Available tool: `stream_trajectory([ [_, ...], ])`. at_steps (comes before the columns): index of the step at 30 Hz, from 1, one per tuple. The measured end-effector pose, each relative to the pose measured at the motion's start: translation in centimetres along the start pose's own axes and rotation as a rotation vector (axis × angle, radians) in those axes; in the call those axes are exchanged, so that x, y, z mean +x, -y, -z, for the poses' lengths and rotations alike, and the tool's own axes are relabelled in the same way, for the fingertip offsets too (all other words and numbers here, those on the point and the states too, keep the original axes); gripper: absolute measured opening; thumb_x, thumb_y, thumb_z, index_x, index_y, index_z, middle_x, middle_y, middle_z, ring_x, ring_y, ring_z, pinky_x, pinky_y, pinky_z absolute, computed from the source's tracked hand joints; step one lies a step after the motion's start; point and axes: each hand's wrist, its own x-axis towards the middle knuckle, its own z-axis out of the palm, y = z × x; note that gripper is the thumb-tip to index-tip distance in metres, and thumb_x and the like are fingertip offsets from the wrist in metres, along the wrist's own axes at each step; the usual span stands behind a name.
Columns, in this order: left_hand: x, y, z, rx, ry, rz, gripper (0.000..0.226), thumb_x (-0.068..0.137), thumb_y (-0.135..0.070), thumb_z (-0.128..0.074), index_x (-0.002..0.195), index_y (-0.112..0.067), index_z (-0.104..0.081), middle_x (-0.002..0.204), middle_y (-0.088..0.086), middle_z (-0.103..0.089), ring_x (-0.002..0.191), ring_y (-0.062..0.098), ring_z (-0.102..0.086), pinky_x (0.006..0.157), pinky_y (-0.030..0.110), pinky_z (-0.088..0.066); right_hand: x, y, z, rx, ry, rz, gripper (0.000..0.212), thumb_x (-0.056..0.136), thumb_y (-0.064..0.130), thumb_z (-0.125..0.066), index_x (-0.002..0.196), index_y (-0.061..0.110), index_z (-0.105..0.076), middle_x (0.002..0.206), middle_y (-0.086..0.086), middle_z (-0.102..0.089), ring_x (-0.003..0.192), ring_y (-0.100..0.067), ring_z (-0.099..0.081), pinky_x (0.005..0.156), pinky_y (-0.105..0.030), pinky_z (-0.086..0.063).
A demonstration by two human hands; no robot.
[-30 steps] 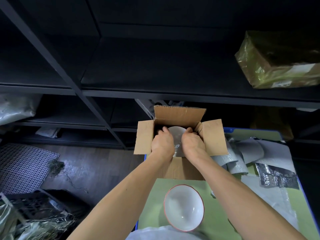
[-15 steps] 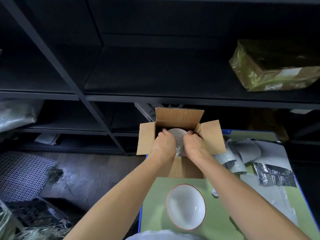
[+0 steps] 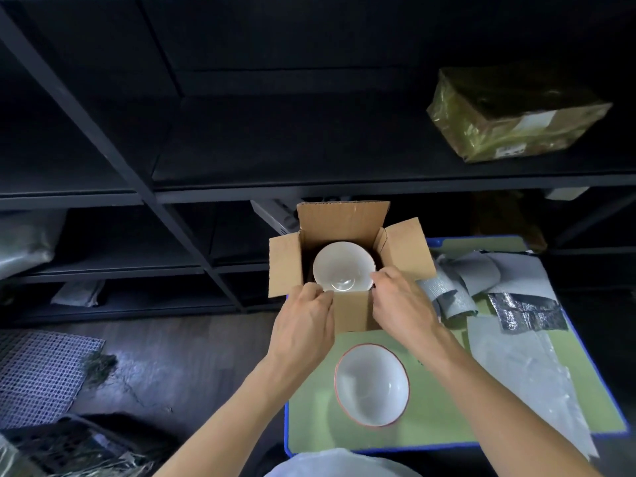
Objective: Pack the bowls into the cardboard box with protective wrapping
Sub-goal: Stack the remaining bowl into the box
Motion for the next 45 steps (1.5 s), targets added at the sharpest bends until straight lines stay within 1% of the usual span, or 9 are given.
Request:
stream_trajectory([
  [4,-0.4,-0.8,-0.2,-0.007,-0.053,-0.060,0.028,0.101,-0.020,-0.044,0.111,-0.013,-0.069,0.112,0.000,-0.061,0.101,0.025,-0.051,0.085,0.037,-0.046,-2.5,-1.1,-0.2,0.066,-0.104,0.083,0.036,0.093,0.007,-0.053,0.128,0.011,-0.061,0.126,-0.001,-0.056,0.115,-0.024,-0.052,0.090,-0.029,-0.044],
  [7,-0.7,-2.0,-0.8,-0.029,-0.064,-0.097,0.027,0.099,-0.017,-0.047,0.113,-0.012,-0.070,0.108,0.003,-0.063,0.097,0.027,-0.053,0.083,0.041,-0.047,-4.2,-2.1,0.0,0.134,-0.145,0.120,0.033,0.097,0.010,-0.052,0.128,0.012,-0.062,0.125,0.002,-0.057,0.115,-0.021,-0.051,0.089,-0.032,-0.048],
  [15,-1.4,-6.6,-3.9,-0.126,-0.001,-0.191,0.029,0.095,-0.015,-0.048,0.114,-0.016,-0.069,0.099,0.005,-0.065,0.090,0.030,-0.059,0.074,0.044,-0.049,-8.2,-6.4,-0.5,0.229,-0.167,0.035,0.034,0.096,0.010,-0.056,0.129,0.013,-0.063,0.125,0.000,-0.060,0.119,-0.020,-0.054,0.093,-0.033,-0.049],
  [23,-1.3,-13.1,-9.6,-0.065,0.181,-0.279,0.031,0.097,-0.024,-0.047,0.122,-0.015,-0.063,0.110,0.006,-0.063,0.098,0.029,-0.058,0.083,0.042,-0.048,-12.2,-14.9,-2.6,0.217,-0.056,-0.127,0.041,0.098,0.019,-0.053,0.139,0.016,-0.052,0.137,0.002,-0.052,0.127,-0.019,-0.046,0.097,-0.030,-0.045],
  [29,-0.3,-17.4,-14.3,0.028,0.322,-0.319,0.043,0.100,-0.030,-0.044,0.140,-0.018,-0.049,0.133,0.003,-0.054,0.120,0.024,-0.049,0.098,0.037,-0.043,-16.1,-22.2,-3.4,0.186,0.031,-0.302,0.042,0.101,0.026,-0.049,0.142,0.016,-0.047,0.137,0.000,-0.052,0.125,-0.021,-0.047,0.094,-0.032,-0.046],
  [33,0.6,-20.0,-17.1,0.115,0.387,-0.345,0.049,0.100,-0.036,-0.044,0.144,-0.016,-0.041,0.139,0.005,-0.048,0.125,0.026,-0.045,0.104,0.038,-0.040,-18.2,-26.3,-3.9,0.184,0.093,-0.424,0.048,0.101,0.028,-0.050,0.147,0.017,-0.042,0.142,-0.002,-0.048,0.130,-0.024,-0.043,0.102,-0.035,-0.042],
  [38,1.5,-22.2,-20.1,0.252,0.462,-0.348,0.058,0.097,-0.047,-0.048,0.144,-0.015,-0.037,0.132,0.009,-0.046,0.117,0.028,-0.045,0.097,0.040,-0.044,-19.8,-30.1,-4.6,0.217,0.196,-0.508,0.058,0.099,0.031,-0.050,0.153,0.020,-0.031,0.148,-0.003,-0.040,0.134,-0.026,-0.036,0.108,-0.037,-0.038],
  [43,2.3,-23.1,-22.6,0.333,0.501,-0.348,0.077,0.090,-0.049,-0.062,0.148,-0.015,-0.024,0.131,0.011,-0.039,0.115,0.029,-0.043,0.093,0.040,-0.045,-19.7,-30.8,-5.8,0.222,0.252,-0.519,0.067,0.093,0.034,-0.057,0.152,0.024,-0.027,0.139,-0.003,-0.037,0.125,-0.025,-0.035,0.100,-0.038,-0.042],
  [45,3.0,-23.4,-23.3,0.357,0.509,-0.340,0.077,0.087,-0.050,-0.066,0.144,-0.015,-0.028,0.129,0.011,-0.037,0.113,0.029,-0.041,0.090,0.040,-0.044,-19.5,-30.7,-6.4,0.227,0.261,-0.536,0.073,0.091,0.035,-0.060,0.152,0.022,-0.024,0.137,-0.006,-0.037,0.124,-0.026,-0.035,0.101,-0.038,-0.042],
])
